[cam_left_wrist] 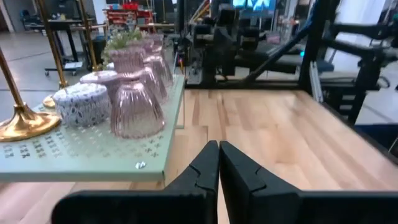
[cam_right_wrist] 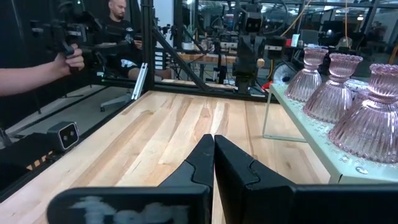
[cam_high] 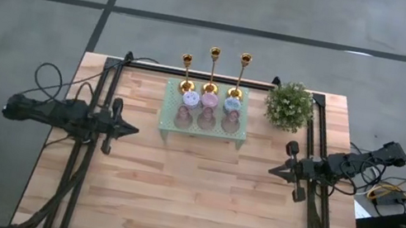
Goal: Pick & Place candle stick holders
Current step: Return to Home Position
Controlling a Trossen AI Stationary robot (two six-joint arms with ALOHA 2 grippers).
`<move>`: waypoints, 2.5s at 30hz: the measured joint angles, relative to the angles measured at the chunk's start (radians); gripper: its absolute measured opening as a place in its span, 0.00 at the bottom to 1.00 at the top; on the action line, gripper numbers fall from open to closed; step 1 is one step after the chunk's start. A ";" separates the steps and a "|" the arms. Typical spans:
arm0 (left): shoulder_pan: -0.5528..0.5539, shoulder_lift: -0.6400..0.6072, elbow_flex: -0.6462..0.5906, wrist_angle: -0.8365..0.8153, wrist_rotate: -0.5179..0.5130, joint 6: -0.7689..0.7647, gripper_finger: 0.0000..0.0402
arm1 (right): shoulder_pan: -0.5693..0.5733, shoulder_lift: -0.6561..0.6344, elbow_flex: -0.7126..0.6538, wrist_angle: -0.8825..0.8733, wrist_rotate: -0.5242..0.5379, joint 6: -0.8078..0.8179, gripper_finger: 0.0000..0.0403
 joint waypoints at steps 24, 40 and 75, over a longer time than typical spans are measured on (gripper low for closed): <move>0.000 0.027 -0.103 0.090 -0.051 0.035 0.04 | 0.000 -0.001 0.000 0.000 -0.001 -0.001 0.02; 0.000 0.027 -0.104 0.088 -0.053 0.032 0.04 | 0.000 -0.001 0.000 0.000 0.000 0.000 0.02; 0.000 0.027 -0.105 0.085 -0.054 0.032 0.04 | 0.000 -0.001 0.000 0.000 0.000 0.000 0.02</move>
